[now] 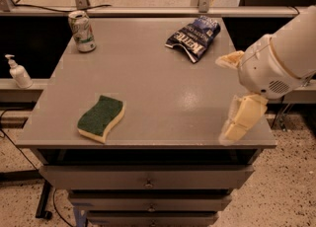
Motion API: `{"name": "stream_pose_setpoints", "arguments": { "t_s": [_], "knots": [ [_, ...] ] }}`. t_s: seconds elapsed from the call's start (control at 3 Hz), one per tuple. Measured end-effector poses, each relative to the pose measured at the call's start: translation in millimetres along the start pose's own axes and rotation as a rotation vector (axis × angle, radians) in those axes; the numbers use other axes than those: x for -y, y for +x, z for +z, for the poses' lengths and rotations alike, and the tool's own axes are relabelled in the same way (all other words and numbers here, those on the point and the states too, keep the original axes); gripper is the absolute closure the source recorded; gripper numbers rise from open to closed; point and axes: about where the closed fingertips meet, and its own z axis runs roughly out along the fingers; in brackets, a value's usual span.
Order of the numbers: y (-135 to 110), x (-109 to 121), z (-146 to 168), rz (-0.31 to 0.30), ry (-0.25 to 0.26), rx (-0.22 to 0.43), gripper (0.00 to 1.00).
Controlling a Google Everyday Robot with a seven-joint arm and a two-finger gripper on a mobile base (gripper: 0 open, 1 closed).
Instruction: Move sponge near 7up can
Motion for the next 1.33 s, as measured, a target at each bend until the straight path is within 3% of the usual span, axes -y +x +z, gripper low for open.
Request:
{"name": "stream_pose_setpoints", "arguments": {
  "t_s": [0.67, 1.33],
  "knots": [
    [-70.4, -8.9, 93.6, -0.035, -0.114, 0.270, 0.00],
    [-136.1, -14.8, 138.1, -0.020, -0.177, 0.366, 0.00]
  ]
}}
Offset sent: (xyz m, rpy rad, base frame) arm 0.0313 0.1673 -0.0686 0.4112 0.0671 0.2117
